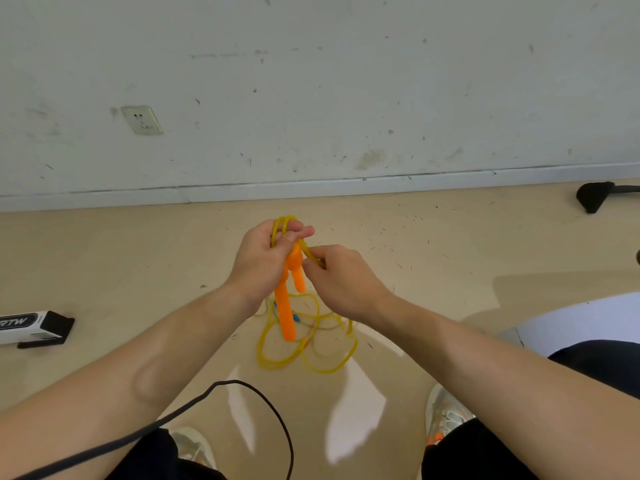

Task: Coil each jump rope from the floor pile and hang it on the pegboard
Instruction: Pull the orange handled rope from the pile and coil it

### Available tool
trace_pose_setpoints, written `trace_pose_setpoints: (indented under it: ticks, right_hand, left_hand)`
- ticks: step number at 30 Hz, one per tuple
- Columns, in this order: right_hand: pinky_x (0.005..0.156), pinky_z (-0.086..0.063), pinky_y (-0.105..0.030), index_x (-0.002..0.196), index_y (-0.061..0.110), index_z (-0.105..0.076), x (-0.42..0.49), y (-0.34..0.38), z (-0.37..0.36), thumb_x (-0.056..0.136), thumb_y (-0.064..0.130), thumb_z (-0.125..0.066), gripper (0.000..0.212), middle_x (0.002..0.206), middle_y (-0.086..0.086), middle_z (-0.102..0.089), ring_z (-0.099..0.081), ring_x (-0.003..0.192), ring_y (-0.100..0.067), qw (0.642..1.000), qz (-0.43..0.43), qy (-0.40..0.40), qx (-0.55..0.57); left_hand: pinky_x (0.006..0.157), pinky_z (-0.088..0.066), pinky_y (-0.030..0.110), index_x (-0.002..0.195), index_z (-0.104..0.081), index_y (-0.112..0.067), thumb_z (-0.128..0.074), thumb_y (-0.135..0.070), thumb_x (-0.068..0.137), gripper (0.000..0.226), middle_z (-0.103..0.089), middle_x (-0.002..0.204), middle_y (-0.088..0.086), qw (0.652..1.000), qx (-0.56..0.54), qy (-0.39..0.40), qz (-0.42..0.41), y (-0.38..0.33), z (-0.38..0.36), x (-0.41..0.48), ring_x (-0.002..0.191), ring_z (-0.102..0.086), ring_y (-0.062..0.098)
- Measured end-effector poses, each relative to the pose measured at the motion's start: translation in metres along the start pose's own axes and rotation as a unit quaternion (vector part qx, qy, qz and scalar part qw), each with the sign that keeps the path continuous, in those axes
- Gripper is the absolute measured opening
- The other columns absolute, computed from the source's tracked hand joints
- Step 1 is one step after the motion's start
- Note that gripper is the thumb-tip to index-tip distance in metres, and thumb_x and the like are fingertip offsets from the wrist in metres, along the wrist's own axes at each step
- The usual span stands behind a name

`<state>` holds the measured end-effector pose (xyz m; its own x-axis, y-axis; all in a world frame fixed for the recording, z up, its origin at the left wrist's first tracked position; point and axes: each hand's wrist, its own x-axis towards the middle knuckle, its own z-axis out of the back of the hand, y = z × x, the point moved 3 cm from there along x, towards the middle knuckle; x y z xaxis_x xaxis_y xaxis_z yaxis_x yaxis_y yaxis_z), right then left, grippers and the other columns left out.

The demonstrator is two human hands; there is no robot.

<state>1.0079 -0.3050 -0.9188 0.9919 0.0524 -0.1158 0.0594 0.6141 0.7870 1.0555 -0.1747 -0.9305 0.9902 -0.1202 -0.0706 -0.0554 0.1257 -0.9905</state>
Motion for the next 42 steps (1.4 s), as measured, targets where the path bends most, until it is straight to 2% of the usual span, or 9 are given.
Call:
trace_pose_setpoints:
  ticks: [3,7,10,14,23,30,33,37,42]
  right_hand:
    - [0.053,-0.039,-0.028,0.085,0.007,-0.064,-0.013,0.011,-0.010,0.100,0.012,-0.039,0.029,0.073,-0.003,-0.060,-0.045,0.054,-0.014,0.973,-0.042,-0.044,0.225]
    - [0.054,-0.042,-0.028,0.104,0.011,-0.069,-0.021,0.007,-0.024,0.099,0.004,-0.042,0.028,0.078,-0.005,-0.061,-0.048,0.051,-0.016,0.850,-0.131,-0.025,0.510]
    - [0.052,-0.043,-0.024,0.127,0.013,-0.064,-0.020,0.001,-0.030,0.100,0.006,-0.045,0.034,0.074,-0.004,-0.057,-0.047,0.054,-0.015,0.823,-0.156,0.007,0.546]
    - [0.053,-0.042,-0.023,0.134,0.014,-0.061,-0.021,0.000,-0.030,0.103,0.007,-0.044,0.035,0.072,-0.002,-0.057,-0.047,0.056,-0.014,0.825,-0.141,0.009,0.547]
    - [0.054,-0.042,-0.024,0.131,0.013,-0.063,-0.015,0.004,-0.016,0.101,0.002,-0.044,0.037,0.075,-0.006,-0.056,-0.047,0.055,-0.015,0.832,-0.127,-0.014,0.539]
    - [0.055,-0.053,-0.027,0.131,0.013,-0.063,-0.015,0.015,-0.012,0.102,0.005,-0.041,0.037,0.078,-0.005,-0.064,-0.057,0.057,-0.014,0.780,-0.113,0.058,0.612]
    - [0.061,-0.054,-0.030,0.130,0.024,-0.063,-0.018,0.017,-0.012,0.103,0.007,-0.041,0.039,0.081,-0.007,-0.067,-0.060,0.061,-0.017,0.801,-0.102,0.068,0.587]
    - [0.062,-0.048,-0.025,0.127,0.056,-0.047,-0.026,0.018,-0.028,0.104,0.006,-0.039,0.055,0.074,-0.006,-0.058,-0.052,0.062,-0.015,0.897,-0.019,0.048,0.438]
    - [0.052,-0.037,-0.008,0.157,0.038,-0.004,-0.024,0.018,-0.035,0.105,0.006,-0.034,0.068,0.080,0.011,-0.049,-0.047,0.052,0.007,0.978,0.047,0.027,0.202]
  left_hand:
    - [0.089,-0.054,0.037,0.095,-0.064,-0.028,-0.055,-0.010,0.099,0.021,-0.076,0.105,-0.006,0.995,0.055,-0.056,-0.068,0.005,-0.001,-0.002,0.100,-0.070,0.012]
    - [0.077,-0.052,0.043,0.090,-0.065,-0.035,-0.053,-0.013,0.098,0.027,-0.075,0.109,-0.007,0.993,0.023,-0.083,-0.085,0.003,-0.007,-0.007,0.072,-0.062,0.025]
    - [0.044,-0.043,0.023,0.098,-0.060,-0.015,-0.045,-0.009,0.104,0.017,-0.074,0.110,-0.004,0.996,-0.036,-0.077,-0.021,0.001,-0.015,-0.011,0.039,-0.044,0.011]
    - [0.037,-0.035,0.020,0.109,-0.057,-0.010,-0.034,-0.023,0.109,0.026,-0.075,0.108,-0.005,0.996,-0.064,-0.048,0.031,-0.005,-0.019,-0.010,0.034,-0.036,0.011]
    - [0.057,-0.048,0.024,0.120,-0.063,-0.013,-0.038,-0.009,0.106,0.029,-0.068,0.127,-0.003,0.989,-0.129,0.059,0.045,-0.015,-0.011,-0.001,0.082,-0.052,0.026]
    - [0.071,-0.050,0.010,0.132,-0.061,-0.009,-0.049,0.002,0.100,0.035,-0.073,0.115,-0.010,0.997,-0.072,0.023,-0.027,-0.019,-0.006,-0.003,0.076,-0.062,-0.006]
    - [0.072,-0.051,0.012,0.130,-0.063,-0.008,-0.054,0.003,0.097,0.036,-0.067,0.130,-0.001,0.994,-0.104,-0.011,-0.008,-0.022,-0.004,-0.001,0.088,-0.067,-0.002]
    - [0.046,-0.049,0.018,0.125,-0.065,-0.011,-0.048,0.000,0.101,0.031,-0.068,0.125,-0.010,0.986,-0.150,-0.048,0.053,-0.021,-0.010,-0.007,0.063,-0.062,0.006]
    - [0.094,-0.053,0.036,0.109,-0.066,-0.016,-0.038,-0.004,0.105,0.030,-0.067,0.126,-0.003,0.978,-0.181,-0.053,0.094,-0.022,-0.016,-0.004,0.109,-0.064,0.021]
